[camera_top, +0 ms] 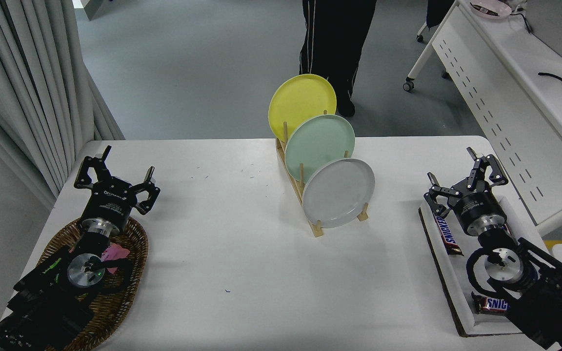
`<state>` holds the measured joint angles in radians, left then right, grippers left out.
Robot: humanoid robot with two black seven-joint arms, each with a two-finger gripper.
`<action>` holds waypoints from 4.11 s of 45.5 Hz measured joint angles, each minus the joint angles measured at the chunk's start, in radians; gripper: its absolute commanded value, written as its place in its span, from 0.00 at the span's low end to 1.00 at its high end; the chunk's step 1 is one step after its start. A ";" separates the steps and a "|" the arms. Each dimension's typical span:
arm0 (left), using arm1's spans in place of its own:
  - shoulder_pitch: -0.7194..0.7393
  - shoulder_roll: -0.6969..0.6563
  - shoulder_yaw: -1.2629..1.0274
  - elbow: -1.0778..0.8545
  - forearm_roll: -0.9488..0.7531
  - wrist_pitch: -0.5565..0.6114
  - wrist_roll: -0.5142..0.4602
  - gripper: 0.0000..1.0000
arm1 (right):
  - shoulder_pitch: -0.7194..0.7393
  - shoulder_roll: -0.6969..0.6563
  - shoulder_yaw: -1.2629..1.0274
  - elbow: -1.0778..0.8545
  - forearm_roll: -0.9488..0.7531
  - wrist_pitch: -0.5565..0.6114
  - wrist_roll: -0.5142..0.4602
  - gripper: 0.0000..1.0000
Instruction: Place the plate on the table
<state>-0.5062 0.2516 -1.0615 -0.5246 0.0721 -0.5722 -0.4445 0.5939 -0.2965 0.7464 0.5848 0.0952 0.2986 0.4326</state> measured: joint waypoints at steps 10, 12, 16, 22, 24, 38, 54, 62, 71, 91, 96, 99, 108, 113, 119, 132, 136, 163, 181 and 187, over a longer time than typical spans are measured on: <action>0.000 0.000 0.000 0.000 0.000 0.000 0.000 1.00 | 0.002 0.001 -0.002 0.000 0.000 0.000 0.000 1.00; 0.000 0.000 0.000 0.000 0.000 0.000 0.000 1.00 | 0.002 0.001 -0.003 0.000 0.000 -0.001 0.000 1.00; 0.000 0.000 0.000 0.000 0.000 0.000 0.001 1.00 | 0.003 0.002 -0.003 0.000 0.000 -0.001 0.001 1.00; 0.000 0.000 0.000 0.000 0.000 0.000 0.001 1.00 | 0.003 0.002 -0.002 -0.001 0.000 -0.002 0.001 1.00; 0.000 0.000 0.000 0.000 0.000 0.000 0.001 1.00 | 0.003 0.002 -0.001 -0.001 0.000 -0.002 0.001 1.00; 0.000 0.000 0.000 0.000 0.000 0.000 0.001 1.00 | 0.009 -0.002 -0.006 -0.002 -0.001 -0.011 0.001 1.00; 0.000 0.000 0.000 0.000 0.000 0.000 0.001 1.00 | 0.084 -0.131 -0.197 0.142 0.005 -0.016 0.000 1.00; 0.000 0.000 0.000 0.000 0.000 0.000 0.001 1.00 | 0.159 -0.236 -0.395 0.249 0.007 -0.016 0.000 1.00; 0.000 0.000 0.000 0.000 0.000 0.000 0.001 1.00 | 0.257 -0.353 -0.600 0.360 0.006 -0.015 0.000 1.00; 0.000 0.000 0.000 0.000 0.000 0.000 0.001 1.00 | 0.558 -0.494 -1.020 0.617 0.007 -0.014 -0.001 1.00; 0.000 0.000 0.000 0.000 0.000 0.000 0.001 1.00 | 0.607 -0.497 -1.067 0.649 0.035 -0.016 -0.024 1.00; 0.000 0.000 0.000 0.000 0.000 0.000 0.001 1.00 | 0.631 -0.491 -1.083 0.661 0.064 -0.017 -0.049 1.00; 0.000 0.000 0.000 0.000 0.000 0.000 0.001 1.00 | 0.687 -0.452 -1.106 0.675 0.133 -0.030 -0.149 0.99; 0.000 0.000 0.000 0.000 0.000 0.000 0.001 1.00 | 0.699 -0.416 -1.095 0.665 0.153 -0.067 -0.206 0.99; 0.000 0.000 0.000 0.000 0.000 0.000 0.001 1.00 | 0.700 -0.379 -1.054 0.642 0.171 -0.127 -0.262 0.99; 0.000 0.000 0.000 0.000 0.000 0.000 0.001 1.00 | 0.653 -0.273 -0.964 0.570 0.196 -0.259 -0.342 0.99; 0.000 0.000 0.000 0.000 0.000 0.000 0.001 1.00 | 0.642 -0.236 -0.944 0.537 0.198 -0.281 -0.362 0.99; 0.000 0.000 0.000 0.000 0.000 0.000 0.001 1.00 | 0.626 -0.069 -0.863 0.436 0.239 -0.423 -0.402 0.99; 0.000 0.000 0.000 0.000 0.000 0.000 0.001 1.00 | 0.661 -0.025 -0.854 0.429 0.246 -0.530 -0.426 0.99; 0.000 0.000 0.000 0.000 0.000 0.000 0.001 1.00 | 0.667 -0.017 -0.856 0.428 0.247 -0.548 -0.444 0.97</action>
<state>-0.5062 0.2516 -1.0615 -0.5246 0.0721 -0.5722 -0.4435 1.2610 -0.3132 -0.1094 1.0131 0.3422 -0.2492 -0.0113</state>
